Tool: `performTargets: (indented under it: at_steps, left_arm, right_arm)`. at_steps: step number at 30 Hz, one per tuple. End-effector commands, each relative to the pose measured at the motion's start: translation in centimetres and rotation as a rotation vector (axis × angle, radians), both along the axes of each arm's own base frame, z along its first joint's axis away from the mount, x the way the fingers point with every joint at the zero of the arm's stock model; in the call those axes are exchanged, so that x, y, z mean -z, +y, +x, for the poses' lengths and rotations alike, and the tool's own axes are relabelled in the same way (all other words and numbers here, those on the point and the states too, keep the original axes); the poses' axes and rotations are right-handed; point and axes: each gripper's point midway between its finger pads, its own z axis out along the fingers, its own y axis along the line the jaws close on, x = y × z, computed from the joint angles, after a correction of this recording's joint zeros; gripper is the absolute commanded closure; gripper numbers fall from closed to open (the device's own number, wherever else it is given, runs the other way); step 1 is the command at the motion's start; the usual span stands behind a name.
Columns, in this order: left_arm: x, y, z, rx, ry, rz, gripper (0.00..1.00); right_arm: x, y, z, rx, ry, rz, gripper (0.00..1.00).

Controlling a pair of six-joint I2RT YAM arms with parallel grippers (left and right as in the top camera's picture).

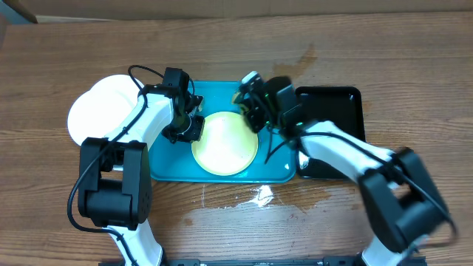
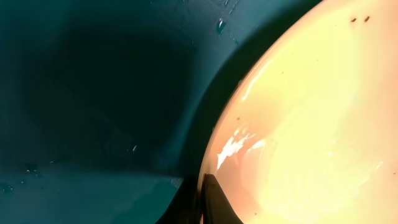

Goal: Clean dirty plates on tray and stack at the side
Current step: 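Return the sponge to the black tray and release it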

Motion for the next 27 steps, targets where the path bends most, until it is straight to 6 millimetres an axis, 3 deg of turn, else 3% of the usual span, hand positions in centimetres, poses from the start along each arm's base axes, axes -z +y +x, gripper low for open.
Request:
performTargets:
  at_steps: [1,5,8,11,17,19,27]
  left_arm:
    - [0.6,0.5,-0.1,0.007,0.011,0.023,0.96]
    - [0.6,0.5,-0.2,0.007,0.011,0.023,0.96]
    - [0.6,0.5,-0.1,0.007,0.008,0.020,0.96]
    - [0.5,0.5,-0.1,0.007,0.007,0.020,0.96]
    - [0.5,0.5,0.0,0.007,0.006,0.019,0.96]
    - [0.1,0.4,0.1,0.001,0.012,0.019,0.96]
    - [-4.0,0.3,0.8,-0.031,0.043,0.022,0.96]
  right_arm:
    - [-3.8,-4.3,1.1,0.192,0.053,0.069,0.96]
    - [-3.1,-9.8,0.1,0.339,0.200,0.042,0.96]
    - [-0.6,-14.8,-1.5,0.455,0.359,-0.023,0.96]
    - [0.9,-17.5,-3.0,0.515,0.457,-0.063,0.96]
    - [2.5,-21.4,-4.3,0.630,0.510,-0.166,0.96]
    - [2.9,-22.4,-4.5,0.662,0.502,-0.202,0.91]
    - [3.8,-24.1,-5.0,0.716,0.495,-0.277,0.78]
